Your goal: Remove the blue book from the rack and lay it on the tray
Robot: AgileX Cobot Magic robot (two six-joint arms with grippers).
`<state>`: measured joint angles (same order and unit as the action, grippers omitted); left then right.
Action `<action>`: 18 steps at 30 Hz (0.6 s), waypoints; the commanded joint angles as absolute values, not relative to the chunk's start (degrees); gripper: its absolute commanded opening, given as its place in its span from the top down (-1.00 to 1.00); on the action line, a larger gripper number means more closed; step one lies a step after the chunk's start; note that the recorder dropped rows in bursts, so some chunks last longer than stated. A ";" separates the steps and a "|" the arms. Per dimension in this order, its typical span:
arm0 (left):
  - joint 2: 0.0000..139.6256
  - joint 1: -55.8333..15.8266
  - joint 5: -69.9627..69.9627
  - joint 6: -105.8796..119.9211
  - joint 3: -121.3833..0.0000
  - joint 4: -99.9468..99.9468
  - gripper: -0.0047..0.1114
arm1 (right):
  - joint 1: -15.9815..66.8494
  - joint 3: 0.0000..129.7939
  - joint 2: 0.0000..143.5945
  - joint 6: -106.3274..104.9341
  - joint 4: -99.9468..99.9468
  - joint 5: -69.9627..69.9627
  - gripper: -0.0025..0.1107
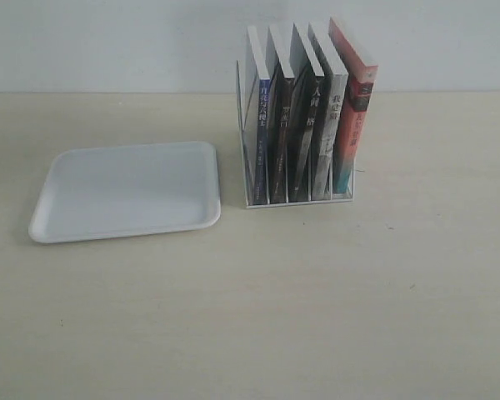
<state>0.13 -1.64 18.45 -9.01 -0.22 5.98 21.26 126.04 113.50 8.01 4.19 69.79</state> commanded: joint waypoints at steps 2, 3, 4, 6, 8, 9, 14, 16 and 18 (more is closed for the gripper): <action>0.00 -1.89 17.91 -9.20 0.00 6.20 0.81 | 21.21 126.25 113.30 5.57 8.26 69.96 0.87; 0.00 -1.89 17.91 -9.20 0.00 6.20 0.81 | 21.21 126.25 113.30 5.57 8.26 69.96 0.96; 0.00 -1.89 17.91 -9.20 0.00 6.20 0.81 | 21.21 126.25 113.30 5.67 8.12 69.96 0.95; 0.00 -1.89 17.91 -9.20 0.00 6.20 0.81 | 21.21 126.25 113.30 5.67 7.40 69.96 0.83; 0.00 -1.89 17.91 -9.20 0.00 6.20 0.81 | 21.21 126.25 113.30 5.43 7.43 69.96 0.63; 0.00 -1.89 17.91 -9.20 0.00 6.20 0.81 | 21.21 126.25 113.30 5.43 7.59 69.96 0.50; 0.00 -1.89 17.91 -9.20 0.00 6.20 0.81 | 21.78 126.25 113.30 5.43 7.30 69.96 0.29; 0.00 -1.89 17.91 -9.20 0.00 6.20 0.81 | 22.01 125.54 113.30 5.43 5.66 69.96 0.36; 0.00 -1.89 17.91 -9.20 0.00 6.20 0.81 | 22.01 124.02 113.30 5.43 4.66 69.96 0.46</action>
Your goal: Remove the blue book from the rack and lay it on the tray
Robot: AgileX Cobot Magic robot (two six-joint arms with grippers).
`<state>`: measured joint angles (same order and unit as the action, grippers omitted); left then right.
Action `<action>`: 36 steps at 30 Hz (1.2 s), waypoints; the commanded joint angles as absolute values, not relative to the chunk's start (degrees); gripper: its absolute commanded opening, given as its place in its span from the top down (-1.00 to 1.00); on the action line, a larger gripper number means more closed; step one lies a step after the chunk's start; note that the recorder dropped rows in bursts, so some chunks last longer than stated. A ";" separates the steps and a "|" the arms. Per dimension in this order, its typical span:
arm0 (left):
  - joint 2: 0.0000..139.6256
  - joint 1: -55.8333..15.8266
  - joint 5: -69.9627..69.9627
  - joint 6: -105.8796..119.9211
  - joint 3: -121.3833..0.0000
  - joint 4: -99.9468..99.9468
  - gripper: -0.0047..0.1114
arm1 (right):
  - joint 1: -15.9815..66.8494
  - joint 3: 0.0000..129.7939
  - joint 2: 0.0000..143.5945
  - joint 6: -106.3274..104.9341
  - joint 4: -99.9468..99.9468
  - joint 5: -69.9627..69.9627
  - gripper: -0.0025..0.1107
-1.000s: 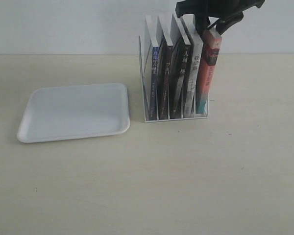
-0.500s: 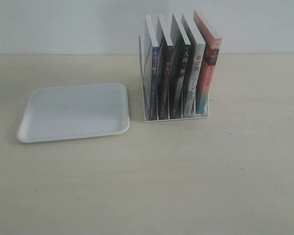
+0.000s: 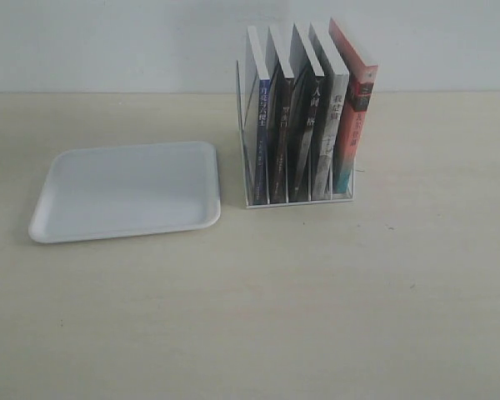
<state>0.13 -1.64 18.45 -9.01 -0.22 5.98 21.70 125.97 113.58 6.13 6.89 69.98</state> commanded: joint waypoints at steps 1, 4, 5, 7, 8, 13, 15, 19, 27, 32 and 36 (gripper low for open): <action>0.00 -1.89 17.91 -9.20 0.00 6.20 0.81 | 22.01 123.24 113.30 5.43 4.11 69.96 0.49; 0.00 -1.89 17.91 -9.20 0.00 6.20 0.81 | 22.01 120.24 113.30 5.43 3.98 69.96 0.48; 0.00 -1.89 17.91 -9.20 0.00 6.20 0.81 | 22.01 119.42 113.30 5.43 3.98 69.96 0.48; 0.00 -1.89 17.91 -9.20 0.00 6.20 0.81 | 22.01 118.15 113.30 5.43 3.98 69.96 0.48; 0.00 -1.89 17.91 -9.20 0.00 6.20 0.81 | 22.01 117.61 113.30 5.43 3.98 69.96 0.48; 0.00 -1.89 17.91 -9.20 0.00 6.20 0.81 | 22.01 116.62 113.86 5.43 3.98 69.96 0.48; 0.00 -1.89 17.91 -9.20 0.00 6.20 0.81 | 22.01 116.62 114.47 5.43 3.98 69.96 0.48; 0.00 -1.89 17.91 -9.20 0.00 6.20 0.81 | 22.01 116.62 116.15 5.43 3.98 69.96 0.48; 0.00 -1.89 17.91 -9.20 0.00 6.20 0.81 | 22.48 116.62 117.53 5.43 4.36 69.96 0.48; 0.00 -1.89 17.91 -9.20 0.00 6.20 0.81 | 23.56 116.62 118.63 5.53 4.15 69.96 0.48; 0.00 -1.89 17.91 -9.20 0.00 6.20 0.81 | 23.56 116.62 118.63 6.91 3.24 69.96 0.48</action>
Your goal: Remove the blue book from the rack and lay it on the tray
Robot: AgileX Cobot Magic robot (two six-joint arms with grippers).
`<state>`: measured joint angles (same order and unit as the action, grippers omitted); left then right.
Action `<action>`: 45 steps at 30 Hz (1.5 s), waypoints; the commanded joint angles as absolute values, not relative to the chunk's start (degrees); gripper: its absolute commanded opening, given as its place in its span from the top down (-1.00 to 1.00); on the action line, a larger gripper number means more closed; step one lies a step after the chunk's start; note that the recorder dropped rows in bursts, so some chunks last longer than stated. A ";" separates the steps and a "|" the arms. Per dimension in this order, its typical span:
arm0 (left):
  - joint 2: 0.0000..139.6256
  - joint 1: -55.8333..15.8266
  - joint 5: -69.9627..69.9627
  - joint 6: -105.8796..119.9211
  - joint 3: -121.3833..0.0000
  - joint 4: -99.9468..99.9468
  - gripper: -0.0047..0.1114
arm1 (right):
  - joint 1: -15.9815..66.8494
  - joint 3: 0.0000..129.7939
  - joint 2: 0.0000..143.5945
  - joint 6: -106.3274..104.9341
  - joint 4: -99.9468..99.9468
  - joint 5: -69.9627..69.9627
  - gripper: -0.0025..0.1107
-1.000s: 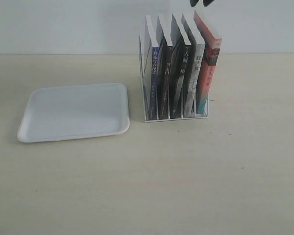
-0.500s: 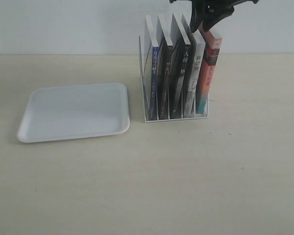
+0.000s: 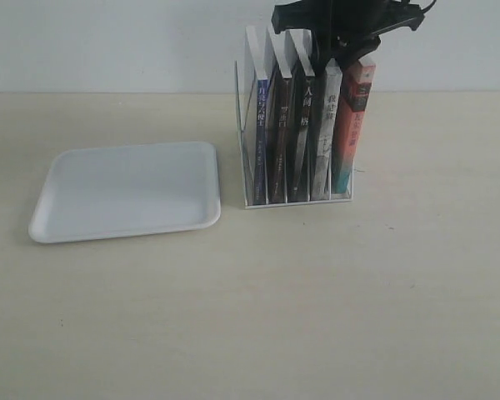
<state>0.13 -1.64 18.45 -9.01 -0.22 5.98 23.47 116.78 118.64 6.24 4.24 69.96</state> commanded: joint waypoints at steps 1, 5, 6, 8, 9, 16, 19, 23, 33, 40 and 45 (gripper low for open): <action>0.00 -1.89 17.91 -9.20 0.00 6.20 0.81 | 23.56 116.62 118.63 6.89 3.24 69.96 0.48; 0.00 -1.89 17.91 -9.20 0.00 6.20 0.81 | 23.56 116.62 118.63 7.01 3.24 69.96 0.96; 0.00 -1.89 17.91 -9.20 0.00 6.20 0.81 | 23.56 116.62 118.63 7.01 3.24 69.96 0.96; 0.00 -1.89 17.91 -9.20 0.00 6.20 0.81 | 23.56 116.62 118.63 7.01 3.24 69.96 0.96; 0.00 -1.89 17.91 -9.20 0.00 6.20 0.81 | 23.56 116.62 118.63 7.01 3.24 69.96 0.96; 0.00 -1.89 17.91 -9.20 0.00 6.20 0.81 | 23.56 116.73 114.90 7.01 2.20 69.96 0.96; 0.00 -1.89 17.91 -9.20 0.00 6.20 0.81 | 23.56 116.73 112.45 7.01 1.17 69.96 0.96; 0.00 -1.89 17.91 -9.20 0.00 6.20 0.81 | 23.56 116.73 111.20 6.66 0.91 69.96 0.96; 0.00 -1.89 17.91 -9.20 0.00 6.20 0.81 | 23.56 116.73 111.54 6.66 0.91 69.96 0.96; 0.00 -1.89 17.91 -9.20 0.00 6.20 0.81 | 23.56 116.62 111.54 6.66 0.91 61.19 0.96; 0.00 -1.89 17.91 -9.20 0.00 6.20 0.81 | 23.56 116.62 112.00 6.02 0.78 60.60 0.96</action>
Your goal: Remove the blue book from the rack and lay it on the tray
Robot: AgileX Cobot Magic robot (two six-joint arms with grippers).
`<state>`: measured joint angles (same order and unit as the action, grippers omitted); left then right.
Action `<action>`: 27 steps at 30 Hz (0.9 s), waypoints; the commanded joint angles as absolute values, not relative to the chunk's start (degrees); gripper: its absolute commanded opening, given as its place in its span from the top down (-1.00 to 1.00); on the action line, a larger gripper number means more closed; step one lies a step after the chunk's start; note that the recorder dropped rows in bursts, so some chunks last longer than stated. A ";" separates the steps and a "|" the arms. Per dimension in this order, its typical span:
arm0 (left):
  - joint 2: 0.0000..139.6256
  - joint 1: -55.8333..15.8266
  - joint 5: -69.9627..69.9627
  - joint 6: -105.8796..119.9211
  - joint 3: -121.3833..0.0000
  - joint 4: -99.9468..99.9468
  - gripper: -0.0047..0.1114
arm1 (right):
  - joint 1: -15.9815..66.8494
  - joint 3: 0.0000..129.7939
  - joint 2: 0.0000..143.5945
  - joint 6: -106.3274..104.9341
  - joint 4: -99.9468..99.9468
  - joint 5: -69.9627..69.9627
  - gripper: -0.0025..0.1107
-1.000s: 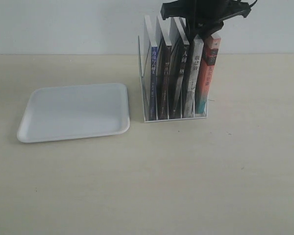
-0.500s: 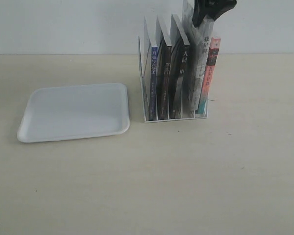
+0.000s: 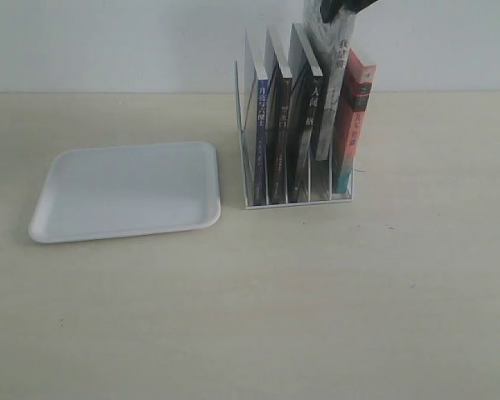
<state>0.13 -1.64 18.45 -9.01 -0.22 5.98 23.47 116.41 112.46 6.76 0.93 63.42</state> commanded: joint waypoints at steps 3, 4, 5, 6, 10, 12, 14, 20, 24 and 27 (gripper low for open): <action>0.00 -1.89 17.91 -9.20 0.00 6.20 0.81 | 23.56 116.62 113.42 4.31 0.78 60.85 0.96; 0.00 -1.89 17.91 -9.20 0.00 6.20 0.81 | 23.56 116.62 114.00 4.31 0.78 60.85 0.96; 0.00 -1.89 17.91 -9.20 0.00 6.20 0.81 | 23.56 116.62 114.51 4.31 0.78 60.85 0.96; 0.00 -1.89 17.91 -9.20 0.00 6.20 0.81 | 23.56 116.62 114.95 4.21 0.78 60.85 0.96; 0.00 -1.89 17.91 -9.20 0.00 6.20 0.81 | 23.56 116.62 116.14 3.57 1.11 60.32 0.95; 0.00 -1.89 17.91 -9.20 0.00 6.20 0.81 | 23.56 116.62 116.36 1.76 2.22 60.47 0.85; 0.00 -1.89 17.91 -9.20 0.00 6.20 0.81 | 23.56 116.62 116.59 0.00 4.23 60.98 0.66; 0.00 -1.89 17.91 -9.20 0.00 6.20 0.81 | 23.56 116.62 115.75 -0.33 4.64 61.12 0.27; 0.00 -1.89 17.91 -9.20 0.00 6.20 0.81 | 23.56 116.62 113.06 -0.33 4.45 60.71 0.27; 0.00 -1.89 17.91 -9.20 0.00 6.20 0.81 | 23.56 116.62 110.37 -0.33 4.45 60.95 0.27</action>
<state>0.13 -1.64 18.45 -9.01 -0.22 5.98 23.47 116.41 113.30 0.00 4.40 61.30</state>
